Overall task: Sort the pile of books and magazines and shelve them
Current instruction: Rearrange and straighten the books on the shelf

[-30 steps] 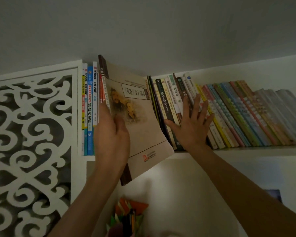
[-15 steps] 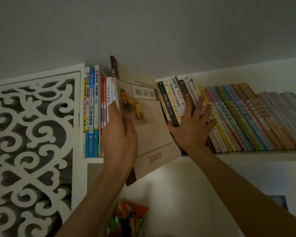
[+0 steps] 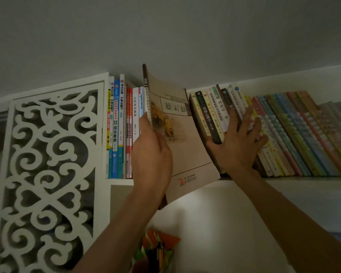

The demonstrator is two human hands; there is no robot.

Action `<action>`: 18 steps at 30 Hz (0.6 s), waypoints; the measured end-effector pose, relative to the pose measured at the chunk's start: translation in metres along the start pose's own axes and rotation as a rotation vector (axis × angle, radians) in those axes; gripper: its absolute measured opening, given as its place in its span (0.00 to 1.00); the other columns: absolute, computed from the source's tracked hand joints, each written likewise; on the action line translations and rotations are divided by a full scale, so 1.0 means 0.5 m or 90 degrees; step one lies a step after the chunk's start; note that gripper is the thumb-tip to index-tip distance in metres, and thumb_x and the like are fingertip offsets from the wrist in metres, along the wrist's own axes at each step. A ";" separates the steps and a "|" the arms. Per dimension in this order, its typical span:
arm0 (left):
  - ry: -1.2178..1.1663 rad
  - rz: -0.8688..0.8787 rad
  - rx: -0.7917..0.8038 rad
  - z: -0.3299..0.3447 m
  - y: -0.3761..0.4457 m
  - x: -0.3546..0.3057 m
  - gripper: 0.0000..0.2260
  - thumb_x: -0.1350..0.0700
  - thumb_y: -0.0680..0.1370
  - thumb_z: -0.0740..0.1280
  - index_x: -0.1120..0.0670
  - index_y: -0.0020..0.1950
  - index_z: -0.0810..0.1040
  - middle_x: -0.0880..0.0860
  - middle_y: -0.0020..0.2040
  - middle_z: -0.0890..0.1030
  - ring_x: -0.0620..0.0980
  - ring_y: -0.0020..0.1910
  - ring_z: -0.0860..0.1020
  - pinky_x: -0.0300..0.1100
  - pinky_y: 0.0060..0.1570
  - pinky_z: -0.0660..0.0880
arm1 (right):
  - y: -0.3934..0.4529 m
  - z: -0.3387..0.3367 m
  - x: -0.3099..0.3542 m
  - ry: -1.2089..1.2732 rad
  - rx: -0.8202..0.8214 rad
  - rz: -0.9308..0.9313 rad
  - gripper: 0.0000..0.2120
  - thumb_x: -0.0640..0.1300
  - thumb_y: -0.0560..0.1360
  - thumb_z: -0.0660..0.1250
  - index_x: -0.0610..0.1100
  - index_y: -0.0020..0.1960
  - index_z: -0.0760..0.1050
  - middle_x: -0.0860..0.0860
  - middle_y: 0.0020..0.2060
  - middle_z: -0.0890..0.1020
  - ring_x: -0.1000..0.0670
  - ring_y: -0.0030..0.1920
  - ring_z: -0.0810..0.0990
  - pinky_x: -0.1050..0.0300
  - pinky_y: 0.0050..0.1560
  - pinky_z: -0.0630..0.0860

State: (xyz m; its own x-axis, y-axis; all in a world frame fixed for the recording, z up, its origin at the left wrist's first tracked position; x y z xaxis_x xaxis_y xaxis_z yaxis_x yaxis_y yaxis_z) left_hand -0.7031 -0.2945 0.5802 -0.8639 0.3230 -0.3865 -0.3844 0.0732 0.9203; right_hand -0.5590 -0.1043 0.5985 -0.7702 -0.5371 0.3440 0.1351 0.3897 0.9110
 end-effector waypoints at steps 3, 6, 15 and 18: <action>-0.007 0.001 0.023 0.016 -0.002 -0.005 0.19 0.61 0.81 0.56 0.55 0.72 0.58 0.39 0.47 0.61 0.17 0.35 0.62 0.18 0.40 0.65 | 0.002 -0.001 -0.002 0.006 -0.002 0.001 0.46 0.62 0.68 0.67 0.48 0.76 0.47 0.42 0.76 0.43 0.35 0.74 0.45 0.29 0.67 0.49; 0.000 -0.009 0.032 0.033 0.000 -0.002 0.19 0.59 0.81 0.55 0.53 0.72 0.58 0.40 0.44 0.61 0.20 0.33 0.62 0.22 0.30 0.65 | 0.003 -0.002 -0.004 0.005 0.000 0.002 0.47 0.64 0.68 0.67 0.49 0.76 0.46 0.42 0.76 0.42 0.36 0.74 0.45 0.30 0.68 0.49; 0.028 0.002 -0.024 0.071 0.026 -0.026 0.17 0.59 0.81 0.55 0.55 0.70 0.62 0.44 0.47 0.65 0.41 0.42 0.70 0.40 0.46 0.74 | 0.000 -0.003 -0.008 0.005 -0.033 0.000 0.48 0.65 0.67 0.68 0.46 0.76 0.49 0.40 0.76 0.44 0.35 0.74 0.47 0.29 0.67 0.50; -0.005 0.024 -0.019 0.097 0.037 -0.040 0.19 0.60 0.81 0.55 0.55 0.72 0.60 0.43 0.46 0.64 0.37 0.40 0.66 0.35 0.46 0.72 | 0.001 -0.001 -0.008 0.013 -0.031 -0.001 0.48 0.66 0.66 0.67 0.46 0.76 0.49 0.41 0.76 0.44 0.35 0.74 0.47 0.29 0.67 0.50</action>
State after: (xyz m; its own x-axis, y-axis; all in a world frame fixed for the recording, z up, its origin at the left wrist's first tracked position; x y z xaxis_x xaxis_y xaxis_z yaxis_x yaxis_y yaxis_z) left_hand -0.6769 -0.2536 0.6080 -0.8755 0.3326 -0.3504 -0.3606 0.0327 0.9321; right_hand -0.5556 -0.1026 0.5977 -0.7579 -0.5526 0.3468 0.1648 0.3522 0.9213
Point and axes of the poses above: each hand's wrist, its own y-axis towards the middle knuckle, its own z-axis out of the palm, x = y × z, the point moved 9 cm from there along y, towards the middle knuckle
